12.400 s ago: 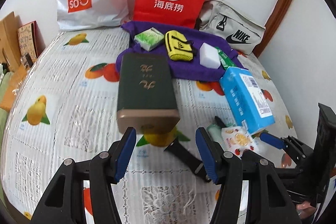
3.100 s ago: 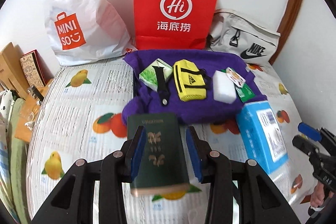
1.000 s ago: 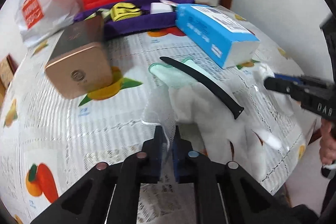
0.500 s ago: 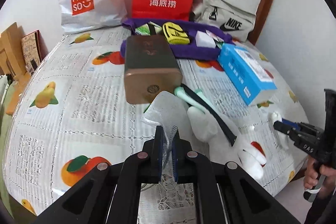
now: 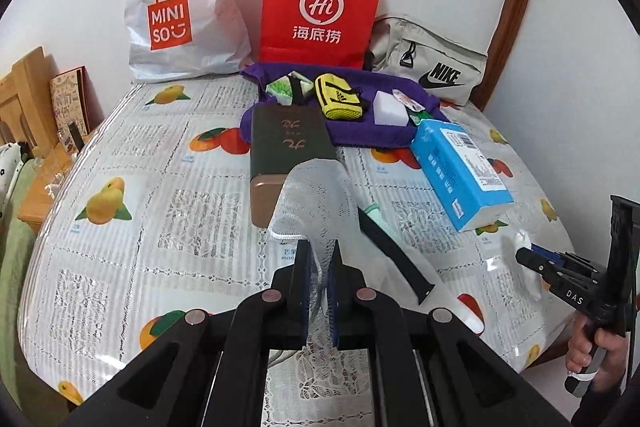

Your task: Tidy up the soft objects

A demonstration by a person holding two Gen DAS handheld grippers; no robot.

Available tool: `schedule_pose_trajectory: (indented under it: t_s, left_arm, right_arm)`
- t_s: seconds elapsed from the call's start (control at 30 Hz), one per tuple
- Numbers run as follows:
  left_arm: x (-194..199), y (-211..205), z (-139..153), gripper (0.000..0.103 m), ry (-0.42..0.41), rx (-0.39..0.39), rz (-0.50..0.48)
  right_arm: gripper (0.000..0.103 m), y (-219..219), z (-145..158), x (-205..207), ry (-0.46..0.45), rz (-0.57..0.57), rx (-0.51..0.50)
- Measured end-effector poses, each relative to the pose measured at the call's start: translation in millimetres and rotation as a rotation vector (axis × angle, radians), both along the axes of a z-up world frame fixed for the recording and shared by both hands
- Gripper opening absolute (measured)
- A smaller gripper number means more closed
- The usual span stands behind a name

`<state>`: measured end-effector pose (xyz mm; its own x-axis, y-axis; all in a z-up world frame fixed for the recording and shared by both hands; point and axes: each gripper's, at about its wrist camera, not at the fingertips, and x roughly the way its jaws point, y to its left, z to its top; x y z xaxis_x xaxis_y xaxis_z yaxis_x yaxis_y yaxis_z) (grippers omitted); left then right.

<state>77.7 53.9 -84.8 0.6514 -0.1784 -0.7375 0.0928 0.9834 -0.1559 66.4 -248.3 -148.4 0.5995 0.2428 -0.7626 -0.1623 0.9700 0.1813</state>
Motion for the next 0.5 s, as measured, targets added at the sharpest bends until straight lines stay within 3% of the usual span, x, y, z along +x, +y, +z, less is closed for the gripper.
schedule_pose_trajectory:
  t_s: [0.5]
  left_arm:
    - [5.9,-1.3,22.4,0.008,-0.022,-0.028,-0.005]
  right_arm:
    - [0.022,5.7,37.4,9.5,-0.068,0.018,-0.011]
